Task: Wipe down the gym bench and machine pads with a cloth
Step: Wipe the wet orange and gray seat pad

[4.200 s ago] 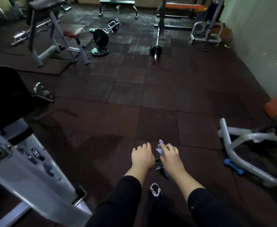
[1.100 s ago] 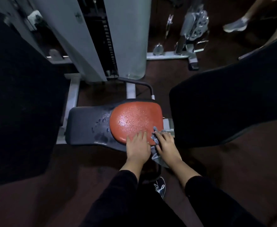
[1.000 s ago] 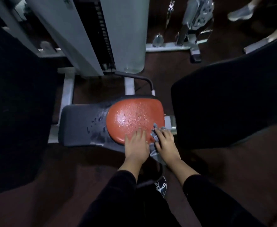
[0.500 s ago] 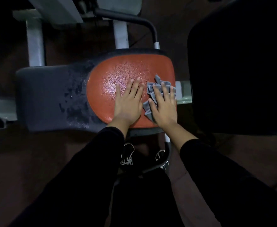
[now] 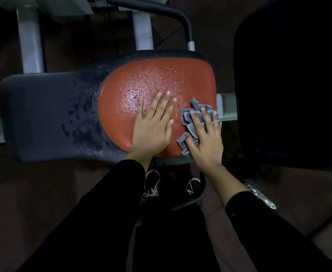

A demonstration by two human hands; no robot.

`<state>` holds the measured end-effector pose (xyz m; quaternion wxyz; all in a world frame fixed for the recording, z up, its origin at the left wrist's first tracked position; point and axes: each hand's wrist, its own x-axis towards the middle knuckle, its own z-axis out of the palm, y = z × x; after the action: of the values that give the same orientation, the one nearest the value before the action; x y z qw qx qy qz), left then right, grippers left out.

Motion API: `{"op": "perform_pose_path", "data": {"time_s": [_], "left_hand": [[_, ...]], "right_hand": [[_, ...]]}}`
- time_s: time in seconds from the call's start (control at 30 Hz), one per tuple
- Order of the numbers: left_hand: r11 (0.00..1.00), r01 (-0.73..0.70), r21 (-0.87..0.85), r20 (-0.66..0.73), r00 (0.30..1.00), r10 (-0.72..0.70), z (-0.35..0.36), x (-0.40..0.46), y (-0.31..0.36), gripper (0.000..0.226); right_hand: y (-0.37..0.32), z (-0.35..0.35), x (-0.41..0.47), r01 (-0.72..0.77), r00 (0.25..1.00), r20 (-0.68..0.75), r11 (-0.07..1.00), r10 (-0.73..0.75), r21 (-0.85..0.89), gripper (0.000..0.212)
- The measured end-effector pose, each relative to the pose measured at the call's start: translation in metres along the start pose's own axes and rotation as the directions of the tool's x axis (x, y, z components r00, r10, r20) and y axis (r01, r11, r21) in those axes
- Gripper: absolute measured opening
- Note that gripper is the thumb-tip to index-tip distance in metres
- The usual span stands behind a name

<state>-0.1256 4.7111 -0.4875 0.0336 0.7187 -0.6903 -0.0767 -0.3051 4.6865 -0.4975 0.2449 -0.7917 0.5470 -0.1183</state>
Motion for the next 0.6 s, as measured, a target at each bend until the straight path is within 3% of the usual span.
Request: {"op": "perform_pose_path", "data": {"time_s": [0.17, 0.23, 0.37, 0.43, 0.6], "left_hand": [[1.000, -0.004, 0.016, 0.001, 1.000, 0.004, 0.001, 0.001, -0.001, 0.055], [1.000, -0.008, 0.028, 0.020, 1.000, 0.007, 0.001, 0.000, -0.002, 0.055], [0.999, -0.015, 0.029, 0.013, 1.000, 0.015, 0.002, 0.000, -0.003, 0.055], [1.000, -0.014, 0.014, -0.009, 1.000, 0.014, 0.003, 0.000, -0.003, 0.054], [1.000, -0.005, 0.011, -0.012, 1.000, 0.006, 0.003, 0.000, -0.002, 0.054]], "right_hand": [[-0.019, 0.008, 0.026, -0.182, 0.982, -0.048, 0.983, 0.180, -0.028, 0.054], [-0.026, 0.015, 0.021, -0.128, 0.992, -0.032, 0.990, 0.126, -0.061, 0.052], [-0.019, 0.020, -0.018, 0.127, 0.992, 0.020, 0.989, -0.126, -0.072, 0.052], [0.000, 0.014, -0.032, 0.163, 0.986, 0.043, 0.984, -0.160, -0.076, 0.052], [0.033, -0.010, -0.017, -0.128, 0.991, 0.042, 0.992, 0.127, 0.023, 0.052]]}}
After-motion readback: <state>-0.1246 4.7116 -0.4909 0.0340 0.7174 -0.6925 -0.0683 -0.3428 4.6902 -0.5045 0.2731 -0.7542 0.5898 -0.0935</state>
